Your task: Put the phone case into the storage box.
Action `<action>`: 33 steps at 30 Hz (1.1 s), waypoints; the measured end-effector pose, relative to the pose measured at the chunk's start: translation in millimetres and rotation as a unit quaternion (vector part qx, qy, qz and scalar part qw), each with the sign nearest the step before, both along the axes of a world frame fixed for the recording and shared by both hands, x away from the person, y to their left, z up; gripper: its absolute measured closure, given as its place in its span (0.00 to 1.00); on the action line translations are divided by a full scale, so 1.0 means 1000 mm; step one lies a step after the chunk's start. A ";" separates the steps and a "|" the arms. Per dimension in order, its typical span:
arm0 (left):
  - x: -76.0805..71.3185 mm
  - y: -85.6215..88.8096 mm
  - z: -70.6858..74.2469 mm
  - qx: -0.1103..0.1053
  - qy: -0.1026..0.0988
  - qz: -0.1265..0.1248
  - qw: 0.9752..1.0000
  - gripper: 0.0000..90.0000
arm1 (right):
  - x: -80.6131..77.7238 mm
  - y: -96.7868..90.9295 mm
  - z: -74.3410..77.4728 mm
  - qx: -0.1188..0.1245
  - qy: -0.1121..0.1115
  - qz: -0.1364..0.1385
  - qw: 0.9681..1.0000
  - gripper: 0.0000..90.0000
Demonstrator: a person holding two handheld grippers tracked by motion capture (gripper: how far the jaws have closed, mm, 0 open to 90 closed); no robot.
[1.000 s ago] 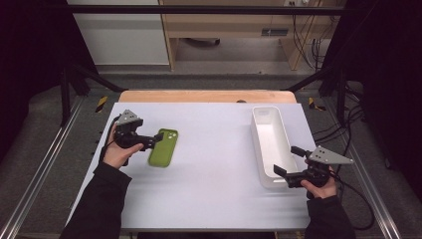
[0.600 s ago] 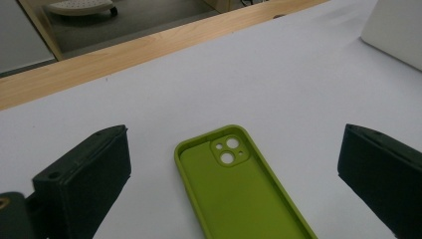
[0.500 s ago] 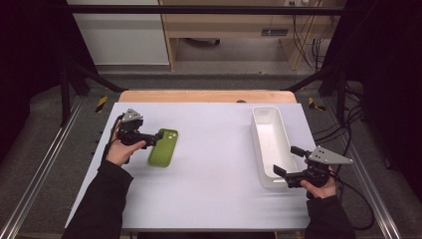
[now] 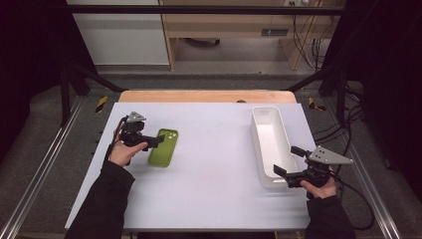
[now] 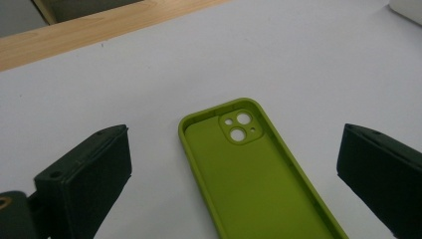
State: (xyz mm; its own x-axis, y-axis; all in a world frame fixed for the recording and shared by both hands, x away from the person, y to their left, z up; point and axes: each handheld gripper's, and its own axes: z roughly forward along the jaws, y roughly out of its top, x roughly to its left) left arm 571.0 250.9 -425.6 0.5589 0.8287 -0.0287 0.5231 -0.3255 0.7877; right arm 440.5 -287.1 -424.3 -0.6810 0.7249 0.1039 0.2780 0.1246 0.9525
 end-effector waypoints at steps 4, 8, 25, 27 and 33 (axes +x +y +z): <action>0.000 0.000 -0.007 0.003 0.010 0.005 1.000 0.01 | 0.000 0.000 0.000 0.000 0.001 0.000 1.000 0.01; 0.001 0.002 -0.013 0.006 0.020 0.012 1.000 0.02 | 0.000 0.000 0.000 0.000 0.001 0.000 1.000 0.01; -0.004 0.007 -0.031 0.007 0.043 0.023 0.999 0.09 | 0.000 0.000 0.000 0.001 0.001 0.000 1.000 0.01; -0.005 0.009 -0.032 0.008 0.045 0.028 0.999 0.13 | 0.000 0.000 0.000 0.002 0.001 0.001 1.000 0.01; -0.006 0.010 -0.035 0.009 0.046 0.039 0.998 0.22 | 0.000 -0.001 0.000 0.001 0.000 0.002 1.000 0.01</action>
State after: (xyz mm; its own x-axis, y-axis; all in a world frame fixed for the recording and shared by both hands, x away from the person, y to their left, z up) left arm 565.1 261.1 -460.5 0.4888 0.8702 -0.0613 0.6168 -0.2951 0.7297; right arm 440.3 -287.7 -423.9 -0.6834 0.7225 0.1047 0.2775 0.1245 0.9526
